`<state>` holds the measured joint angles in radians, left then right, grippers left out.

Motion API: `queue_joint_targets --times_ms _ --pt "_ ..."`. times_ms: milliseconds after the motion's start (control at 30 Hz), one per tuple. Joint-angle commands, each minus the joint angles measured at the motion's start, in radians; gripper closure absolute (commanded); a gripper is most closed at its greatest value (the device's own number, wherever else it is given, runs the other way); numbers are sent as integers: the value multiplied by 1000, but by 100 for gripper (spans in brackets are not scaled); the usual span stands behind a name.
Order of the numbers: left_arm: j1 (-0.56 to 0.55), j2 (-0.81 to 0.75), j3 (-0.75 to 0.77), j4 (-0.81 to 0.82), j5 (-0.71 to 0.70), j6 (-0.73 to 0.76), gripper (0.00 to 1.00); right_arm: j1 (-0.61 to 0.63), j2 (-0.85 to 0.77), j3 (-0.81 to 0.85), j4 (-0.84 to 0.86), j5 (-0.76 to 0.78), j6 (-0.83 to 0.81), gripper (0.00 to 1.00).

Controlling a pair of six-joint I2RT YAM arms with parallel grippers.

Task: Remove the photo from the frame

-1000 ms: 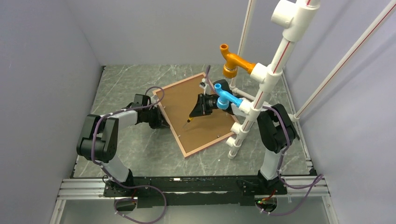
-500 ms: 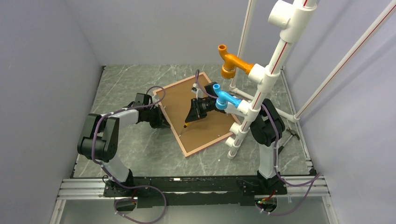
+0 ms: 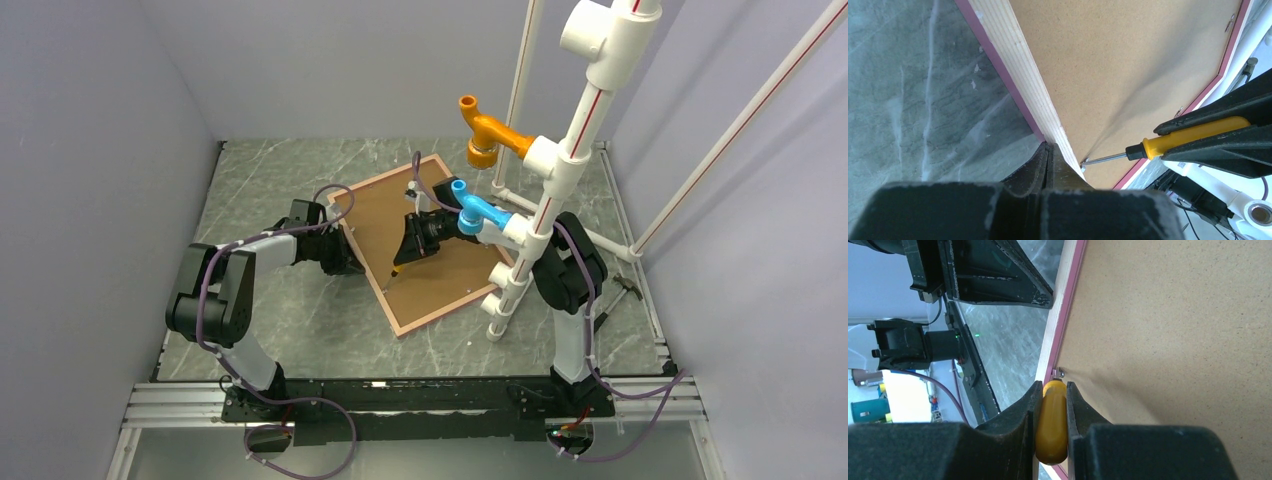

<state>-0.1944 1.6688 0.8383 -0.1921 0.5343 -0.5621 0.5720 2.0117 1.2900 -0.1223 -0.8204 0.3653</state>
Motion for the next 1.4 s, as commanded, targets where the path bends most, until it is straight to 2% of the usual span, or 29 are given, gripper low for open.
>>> queue_joint_targets --times_ms 0,133,367,733,833,967,1033,1167,1267,1333,1367 --pt "-19 6 -5 33 -12 7 100 29 -8 11 16 16 -16 100" --pt "-19 7 -10 36 -13 7 100 24 -57 -18 80 25 26 100" --pt "-19 4 1 28 -14 8 100 38 8 27 2 15 -4 100" --pt "-19 1 0 12 -30 17 100 38 -92 -46 -122 139 -74 100" --pt "-20 -11 2 -11 -49 27 100 14 -135 -81 -97 146 -53 100" --pt "-19 -38 6 -51 -61 35 100 -41 -217 -153 16 66 34 100" --pt "-19 -68 -1 -59 -74 37 94 -71 -271 -191 71 33 77 100" --pt "-19 -155 -23 -83 -121 50 70 -140 -361 -254 118 21 149 100" --pt "-19 -218 -29 -120 -175 62 47 -198 -430 -290 52 111 136 100" --pt "-19 -236 -19 -147 -204 64 36 -233 -479 -308 -19 194 96 100" --pt "-20 -241 -16 -150 -208 59 26 -241 -500 -316 -49 227 79 100"
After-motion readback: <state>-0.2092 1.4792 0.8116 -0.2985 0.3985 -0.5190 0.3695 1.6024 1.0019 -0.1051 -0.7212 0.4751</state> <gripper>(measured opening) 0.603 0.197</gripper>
